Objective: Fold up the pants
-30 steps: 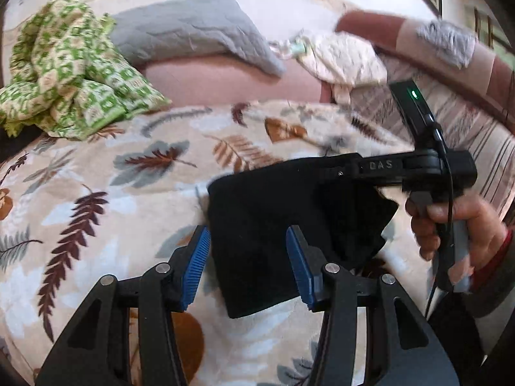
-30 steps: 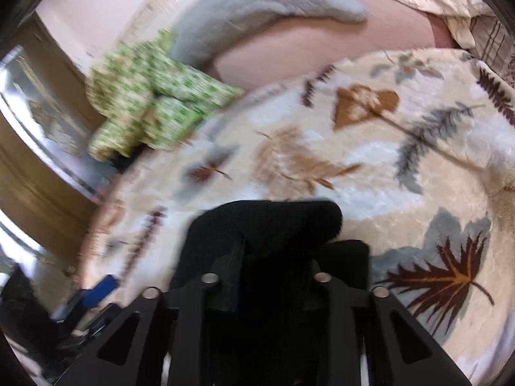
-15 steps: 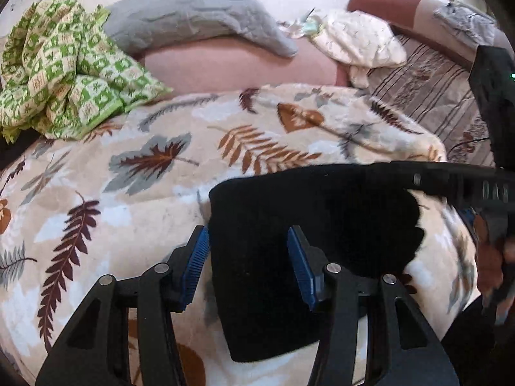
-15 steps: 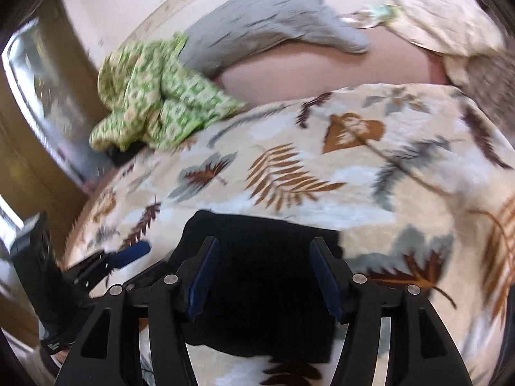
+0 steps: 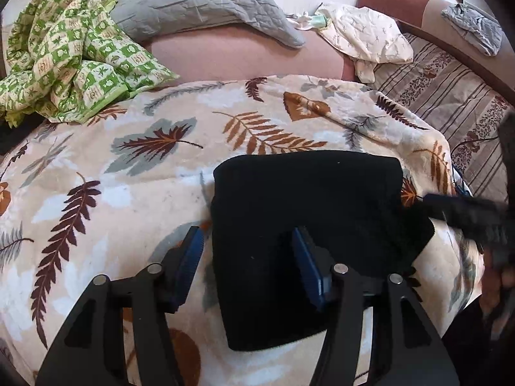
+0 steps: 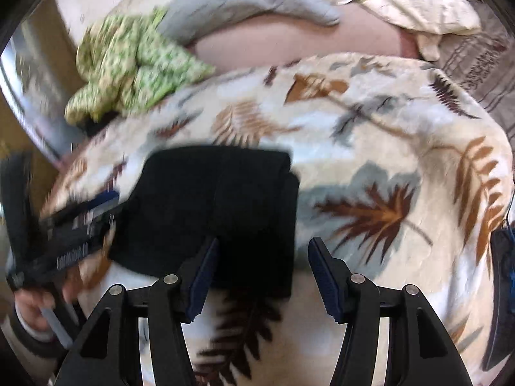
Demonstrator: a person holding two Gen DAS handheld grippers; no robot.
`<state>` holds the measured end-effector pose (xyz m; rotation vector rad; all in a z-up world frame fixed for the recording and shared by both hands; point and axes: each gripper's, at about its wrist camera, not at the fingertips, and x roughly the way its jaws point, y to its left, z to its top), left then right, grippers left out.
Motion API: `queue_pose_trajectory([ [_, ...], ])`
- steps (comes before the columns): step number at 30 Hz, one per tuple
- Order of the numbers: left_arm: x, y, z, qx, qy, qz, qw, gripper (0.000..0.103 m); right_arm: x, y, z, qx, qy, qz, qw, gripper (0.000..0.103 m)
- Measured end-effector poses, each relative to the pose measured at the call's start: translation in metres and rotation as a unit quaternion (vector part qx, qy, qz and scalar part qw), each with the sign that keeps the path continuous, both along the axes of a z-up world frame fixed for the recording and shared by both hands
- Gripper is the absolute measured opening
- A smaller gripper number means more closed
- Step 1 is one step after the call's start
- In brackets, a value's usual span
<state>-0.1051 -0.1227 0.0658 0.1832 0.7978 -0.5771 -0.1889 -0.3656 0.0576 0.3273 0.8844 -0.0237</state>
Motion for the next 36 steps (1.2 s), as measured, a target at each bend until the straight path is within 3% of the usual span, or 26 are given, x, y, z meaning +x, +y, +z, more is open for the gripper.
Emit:
queue_pose_trajectory([
  [5, -0.008, -0.005, -0.005, -0.002, 0.009, -0.008, 0.9999, 0.056, 0.045, -0.009, -0.011, 0.039, -0.010, -0.004, 0.999, 0.056],
  [7, -0.010, -0.010, -0.008, 0.004, 0.006, -0.008, 0.9999, 0.056, 0.058, -0.004, -0.017, 0.035, -0.004, 0.005, 0.999, 0.006],
  [12, -0.008, -0.019, -0.007, -0.007, 0.012, -0.014, 0.9998, 0.056, 0.070, -0.002, 0.003, 0.004, -0.029, 0.006, 1.000, 0.005],
  [17, -0.011, -0.031, -0.014, 0.000, 0.012, -0.021, 0.9997, 0.059, 0.081, -0.003, -0.024, -0.012, 0.013, 0.001, 1.000, 0.005],
  [20, -0.011, -0.030, -0.012, 0.001, 0.013, -0.024, 0.9996, 0.059, 0.073, -0.008, -0.023, -0.001, 0.010, -0.010, 1.000, 0.014],
  [23, -0.005, -0.025, -0.007, -0.006, 0.022, -0.017, 0.9996, 0.059, 0.060, -0.009, -0.008, -0.012, 0.002, -0.019, 1.000, 0.016],
  [29, 0.005, -0.020, 0.004, -0.004, 0.012, 0.005, 0.9999, 0.059, 0.041, 0.019, 0.020, -0.029, -0.020, 0.026, 0.999, 0.021],
  [36, 0.013, -0.015, 0.003, 0.007, 0.015, 0.018, 0.9997, 0.059, 0.035, 0.049, 0.009, -0.036, 0.002, 0.064, 0.997, 0.023],
])
